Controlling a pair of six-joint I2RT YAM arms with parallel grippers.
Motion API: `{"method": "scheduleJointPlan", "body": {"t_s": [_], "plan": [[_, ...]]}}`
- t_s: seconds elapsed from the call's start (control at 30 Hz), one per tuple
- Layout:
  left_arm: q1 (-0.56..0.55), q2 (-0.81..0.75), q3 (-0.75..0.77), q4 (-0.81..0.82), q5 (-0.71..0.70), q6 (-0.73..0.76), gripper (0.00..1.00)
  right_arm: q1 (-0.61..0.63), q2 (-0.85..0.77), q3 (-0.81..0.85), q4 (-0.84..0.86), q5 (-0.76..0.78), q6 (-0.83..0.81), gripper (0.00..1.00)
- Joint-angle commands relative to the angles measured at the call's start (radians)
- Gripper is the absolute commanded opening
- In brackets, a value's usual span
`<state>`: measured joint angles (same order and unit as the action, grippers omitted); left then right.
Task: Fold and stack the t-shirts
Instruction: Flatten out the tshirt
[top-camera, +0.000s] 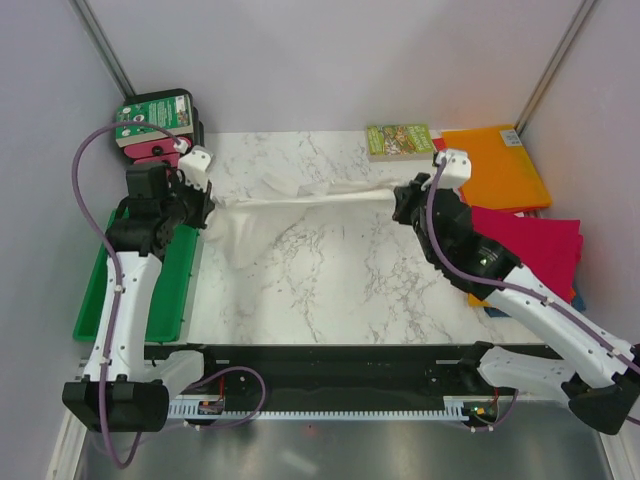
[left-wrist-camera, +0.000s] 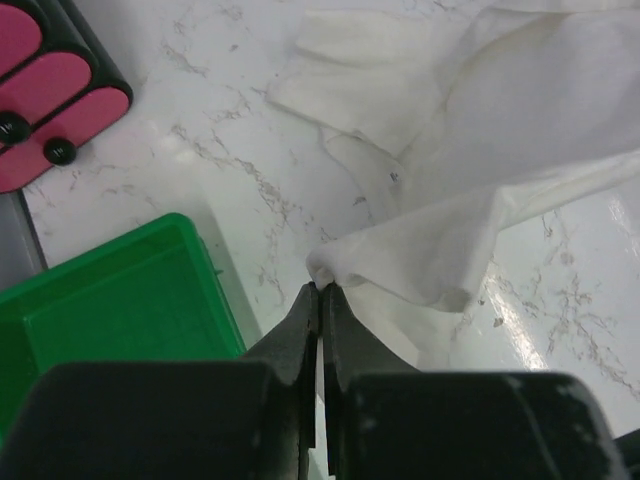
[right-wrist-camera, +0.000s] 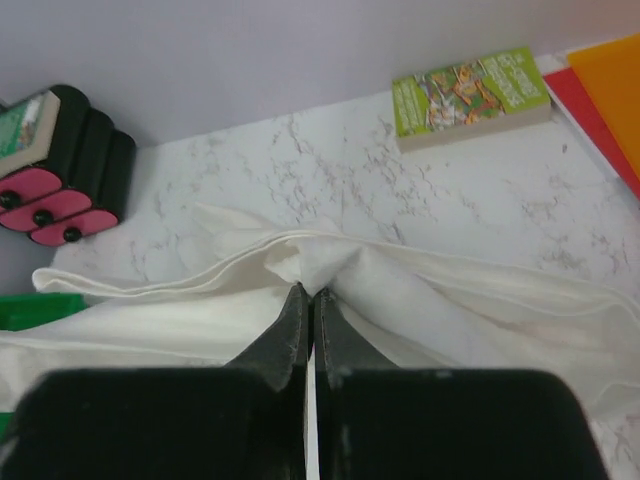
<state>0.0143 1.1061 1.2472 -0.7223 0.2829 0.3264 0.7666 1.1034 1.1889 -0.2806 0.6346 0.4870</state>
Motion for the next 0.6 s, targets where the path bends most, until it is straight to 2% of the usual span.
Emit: {"method": "scheduleJointPlan", "body": {"t_s": [0.0,0.1,0.17,0.2,0.23,0.27,0.37,0.57], "plan": [[0.019,-0.02,-0.164,-0.065,0.007,0.011,0.02,0.006,-0.06,-0.292,-0.152,0.019,0.119,0.0],[0.019,-0.032,-0.26,-0.054,0.002,0.036,0.02,0.013,-0.125,-0.431,-0.163,0.005,0.186,0.0],[0.019,-0.028,-0.293,-0.042,-0.019,0.046,0.02,0.013,-0.149,-0.465,-0.173,0.017,0.202,0.0],[0.019,-0.028,-0.314,-0.022,-0.027,0.054,0.02,0.013,-0.152,-0.477,-0.178,0.026,0.205,0.04],[0.019,-0.025,-0.321,-0.013,-0.031,0.056,0.02,0.013,-0.149,-0.476,-0.183,0.033,0.205,0.14],[0.019,-0.012,-0.324,-0.009,-0.037,0.059,0.02,0.014,-0.145,-0.469,-0.184,0.033,0.196,0.4],[0.019,0.012,-0.304,-0.006,-0.03,0.056,0.02,0.013,-0.111,-0.425,-0.181,0.036,0.165,0.62],[0.019,0.044,-0.29,-0.003,-0.027,0.053,0.02,0.022,0.007,-0.39,-0.149,-0.039,0.093,0.65]]}}
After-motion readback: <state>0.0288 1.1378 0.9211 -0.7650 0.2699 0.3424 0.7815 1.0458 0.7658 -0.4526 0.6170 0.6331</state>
